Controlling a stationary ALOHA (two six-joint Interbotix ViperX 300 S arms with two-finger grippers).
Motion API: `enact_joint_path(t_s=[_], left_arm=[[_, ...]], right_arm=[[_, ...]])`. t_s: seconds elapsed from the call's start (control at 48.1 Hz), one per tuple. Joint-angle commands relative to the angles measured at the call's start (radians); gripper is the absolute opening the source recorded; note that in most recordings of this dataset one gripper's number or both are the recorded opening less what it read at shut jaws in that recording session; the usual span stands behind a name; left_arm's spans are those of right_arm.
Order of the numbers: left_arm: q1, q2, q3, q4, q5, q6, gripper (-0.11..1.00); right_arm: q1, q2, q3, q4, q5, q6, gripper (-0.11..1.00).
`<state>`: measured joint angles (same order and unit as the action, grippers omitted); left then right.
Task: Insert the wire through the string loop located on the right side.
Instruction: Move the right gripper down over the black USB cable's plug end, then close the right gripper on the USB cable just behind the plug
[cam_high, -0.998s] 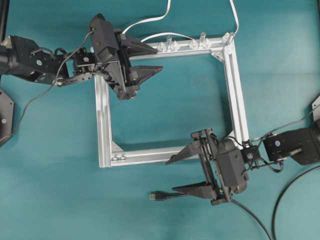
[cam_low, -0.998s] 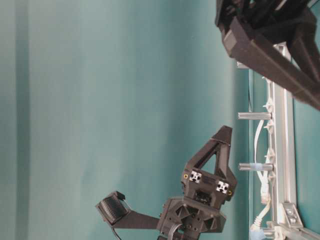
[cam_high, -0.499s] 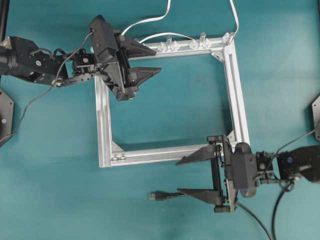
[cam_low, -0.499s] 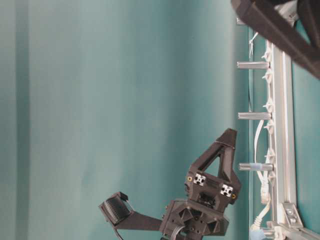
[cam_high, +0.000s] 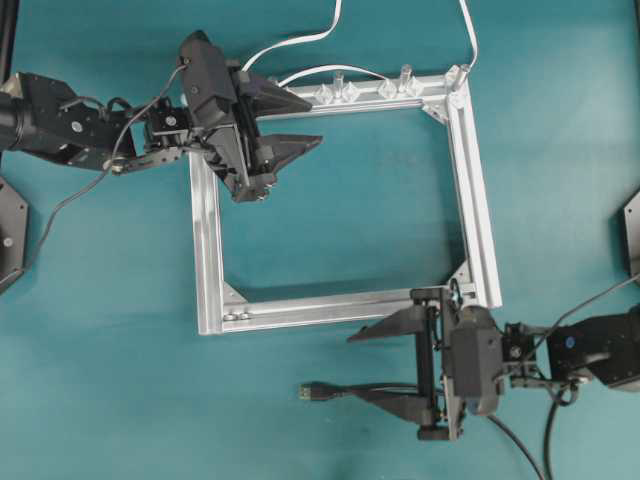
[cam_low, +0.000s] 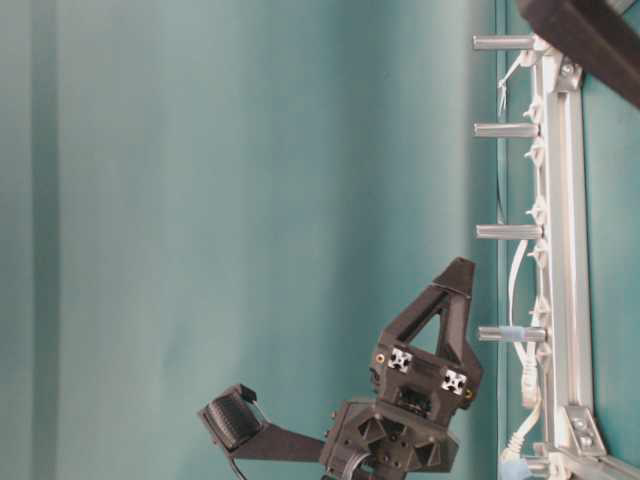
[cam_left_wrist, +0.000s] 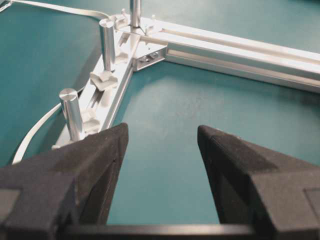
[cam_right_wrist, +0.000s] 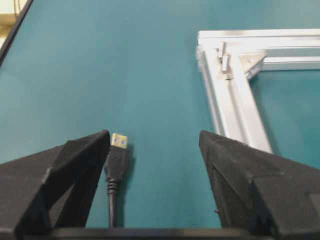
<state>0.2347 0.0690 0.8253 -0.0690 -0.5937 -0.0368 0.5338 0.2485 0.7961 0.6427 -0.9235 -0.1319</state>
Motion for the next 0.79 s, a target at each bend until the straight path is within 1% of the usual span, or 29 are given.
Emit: enact_joint_path(t_s=[0.0, 0.125, 0.395, 0.582, 0.769], left_arm=[[-0.003, -0.031, -0.009, 0.003, -0.003, -0.005, 0.62], [-0.003, -0.029, -0.009, 0.003, -0.003, -0.005, 0.62], [-0.008, -0.029, -0.011, 0.003, -0.003, -0.005, 0.63], [-0.008, -0.029, -0.009, 0.003, -0.003, -0.006, 0.62], [-0.009, -0.029, -0.011, 0.005, -0.003, -0.006, 0.62]], right_arm=[[0.014, 0.011, -0.029, 0.002, -0.006, -0.002, 0.83], [0.028, 0.051, -0.041, 0.003, -0.005, 0.000, 0.82], [0.031, 0.127, -0.083, 0.005, 0.002, 0.002, 0.82], [0.031, 0.164, -0.107, 0.005, 0.002, 0.002, 0.82], [0.031, 0.181, -0.112, 0.008, 0.017, 0.002, 0.82]])
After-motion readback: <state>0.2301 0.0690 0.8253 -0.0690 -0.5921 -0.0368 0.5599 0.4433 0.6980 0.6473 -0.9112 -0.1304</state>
